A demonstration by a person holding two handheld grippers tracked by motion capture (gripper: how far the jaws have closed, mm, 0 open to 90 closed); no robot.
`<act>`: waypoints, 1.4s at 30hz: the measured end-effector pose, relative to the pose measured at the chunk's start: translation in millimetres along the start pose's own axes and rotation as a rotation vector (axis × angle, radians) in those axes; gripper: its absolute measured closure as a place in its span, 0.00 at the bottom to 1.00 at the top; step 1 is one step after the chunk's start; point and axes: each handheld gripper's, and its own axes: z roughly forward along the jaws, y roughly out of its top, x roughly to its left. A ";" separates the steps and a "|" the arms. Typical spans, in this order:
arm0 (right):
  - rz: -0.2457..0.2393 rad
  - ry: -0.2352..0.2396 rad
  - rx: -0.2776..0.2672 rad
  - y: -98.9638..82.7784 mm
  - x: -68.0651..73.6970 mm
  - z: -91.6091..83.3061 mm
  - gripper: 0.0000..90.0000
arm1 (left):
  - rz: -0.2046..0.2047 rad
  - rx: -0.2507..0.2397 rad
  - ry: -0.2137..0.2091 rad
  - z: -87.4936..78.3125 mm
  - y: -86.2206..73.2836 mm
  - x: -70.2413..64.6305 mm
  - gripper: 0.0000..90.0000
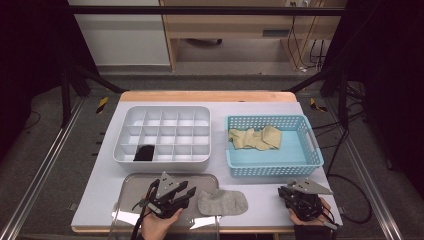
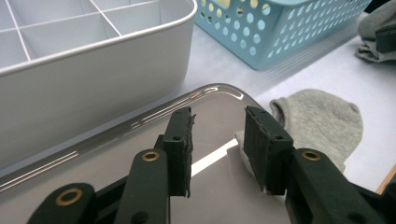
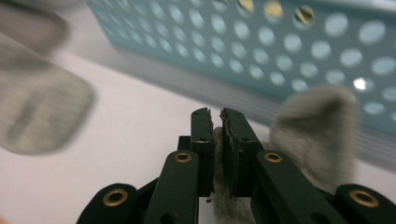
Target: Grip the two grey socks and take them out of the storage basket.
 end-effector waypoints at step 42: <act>-0.028 0.083 -0.019 -6.2 13.9 8.5 0.91 | -0.031 -0.009 -0.055 0.4 -1.5 -0.5 0.61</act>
